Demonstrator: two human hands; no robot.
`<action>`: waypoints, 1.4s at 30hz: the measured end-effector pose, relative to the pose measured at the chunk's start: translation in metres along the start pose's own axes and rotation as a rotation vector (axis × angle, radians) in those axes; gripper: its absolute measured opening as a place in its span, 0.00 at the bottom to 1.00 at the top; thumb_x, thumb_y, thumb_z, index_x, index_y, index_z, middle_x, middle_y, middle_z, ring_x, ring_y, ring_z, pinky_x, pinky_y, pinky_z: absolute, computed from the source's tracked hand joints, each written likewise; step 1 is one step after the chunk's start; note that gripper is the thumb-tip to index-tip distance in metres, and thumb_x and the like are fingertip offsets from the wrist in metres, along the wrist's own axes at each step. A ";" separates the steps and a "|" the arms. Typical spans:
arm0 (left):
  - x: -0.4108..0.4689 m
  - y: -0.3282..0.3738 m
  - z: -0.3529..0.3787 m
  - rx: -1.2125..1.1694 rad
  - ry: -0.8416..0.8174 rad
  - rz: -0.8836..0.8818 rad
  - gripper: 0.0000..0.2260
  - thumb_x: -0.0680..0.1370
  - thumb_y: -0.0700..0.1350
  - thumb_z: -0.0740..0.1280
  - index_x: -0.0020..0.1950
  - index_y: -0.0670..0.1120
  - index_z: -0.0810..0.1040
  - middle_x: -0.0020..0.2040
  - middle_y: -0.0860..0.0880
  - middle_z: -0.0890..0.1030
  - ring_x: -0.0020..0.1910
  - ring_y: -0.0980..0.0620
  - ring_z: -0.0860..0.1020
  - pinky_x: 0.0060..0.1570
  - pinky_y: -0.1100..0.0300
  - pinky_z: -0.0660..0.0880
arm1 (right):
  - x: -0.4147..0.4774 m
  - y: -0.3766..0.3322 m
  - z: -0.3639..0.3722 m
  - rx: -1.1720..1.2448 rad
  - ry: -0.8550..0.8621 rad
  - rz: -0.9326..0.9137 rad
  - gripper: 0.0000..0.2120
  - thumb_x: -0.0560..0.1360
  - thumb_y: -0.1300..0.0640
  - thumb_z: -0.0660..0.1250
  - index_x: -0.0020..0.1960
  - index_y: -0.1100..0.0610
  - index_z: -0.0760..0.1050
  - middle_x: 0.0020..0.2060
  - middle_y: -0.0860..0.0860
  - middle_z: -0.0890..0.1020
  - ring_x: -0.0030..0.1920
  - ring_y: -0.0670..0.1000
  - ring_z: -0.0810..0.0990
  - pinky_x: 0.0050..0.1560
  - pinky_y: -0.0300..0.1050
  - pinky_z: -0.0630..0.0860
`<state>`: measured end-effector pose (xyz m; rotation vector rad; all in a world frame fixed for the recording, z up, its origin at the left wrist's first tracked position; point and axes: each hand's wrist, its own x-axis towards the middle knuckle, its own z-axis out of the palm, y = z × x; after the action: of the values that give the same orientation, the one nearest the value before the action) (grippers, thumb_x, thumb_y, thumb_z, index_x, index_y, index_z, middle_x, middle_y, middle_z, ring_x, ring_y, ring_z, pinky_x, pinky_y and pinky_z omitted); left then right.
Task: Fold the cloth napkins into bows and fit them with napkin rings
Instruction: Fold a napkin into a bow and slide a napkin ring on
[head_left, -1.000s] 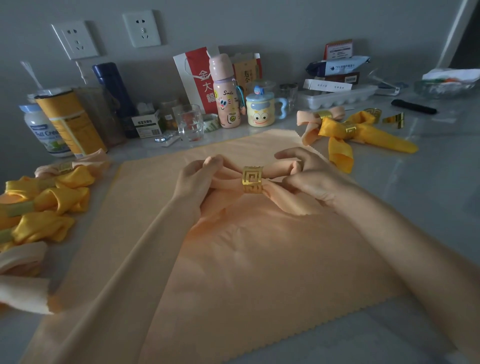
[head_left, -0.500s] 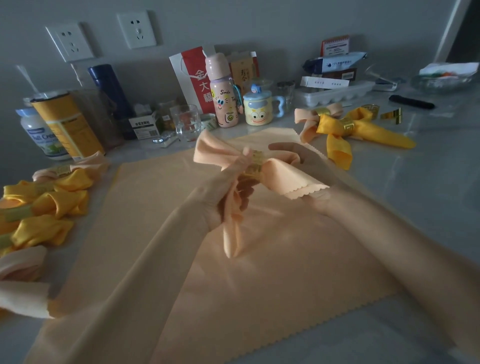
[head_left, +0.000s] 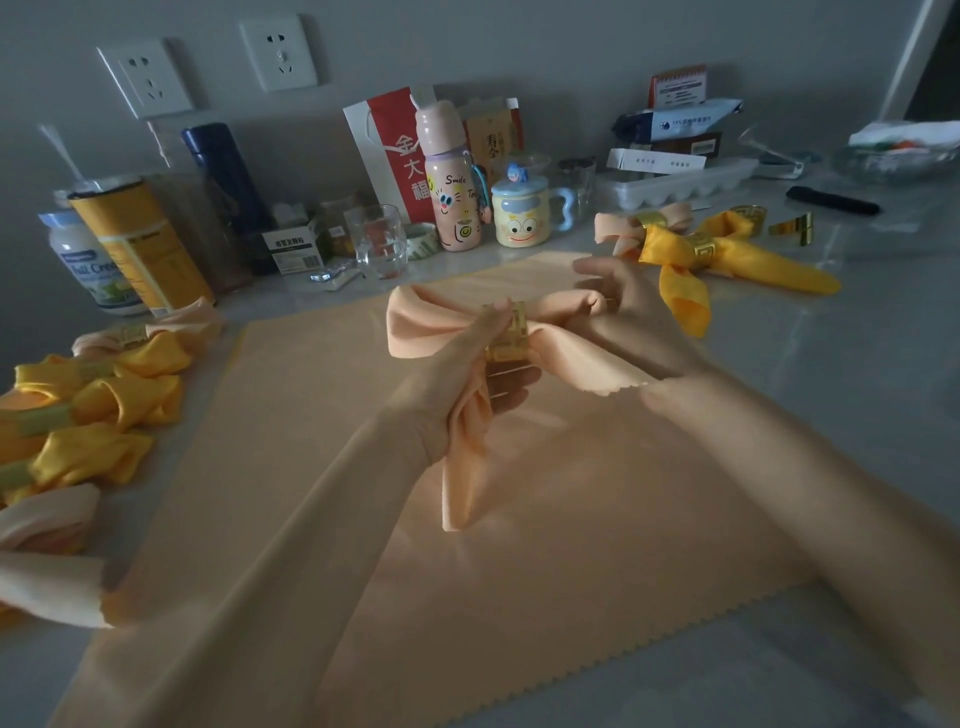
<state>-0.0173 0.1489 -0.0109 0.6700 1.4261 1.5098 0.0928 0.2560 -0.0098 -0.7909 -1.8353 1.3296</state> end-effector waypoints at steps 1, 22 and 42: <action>0.000 0.002 0.000 -0.023 0.021 0.026 0.12 0.78 0.54 0.62 0.47 0.46 0.77 0.37 0.49 0.81 0.32 0.56 0.79 0.36 0.63 0.74 | -0.001 -0.002 -0.001 0.028 0.010 0.107 0.24 0.70 0.57 0.72 0.64 0.54 0.69 0.54 0.50 0.76 0.52 0.49 0.77 0.47 0.41 0.74; 0.000 -0.001 0.001 -0.363 0.086 0.068 0.12 0.78 0.54 0.63 0.49 0.46 0.75 0.34 0.50 0.77 0.28 0.58 0.76 0.36 0.64 0.74 | -0.027 0.003 0.020 -0.628 -0.220 -0.334 0.09 0.77 0.58 0.61 0.39 0.57 0.74 0.33 0.49 0.77 0.35 0.48 0.75 0.36 0.42 0.70; 0.000 0.014 -0.014 -0.422 0.188 0.177 0.16 0.78 0.58 0.60 0.43 0.45 0.72 0.27 0.52 0.69 0.21 0.59 0.66 0.20 0.68 0.67 | -0.037 -0.008 0.028 -0.422 -0.607 -0.025 0.23 0.77 0.41 0.58 0.35 0.56 0.78 0.31 0.51 0.80 0.33 0.52 0.77 0.40 0.42 0.73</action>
<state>-0.0331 0.1438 -0.0001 0.4086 1.1479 1.9816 0.0894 0.2098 -0.0150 -0.5993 -2.6551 1.2673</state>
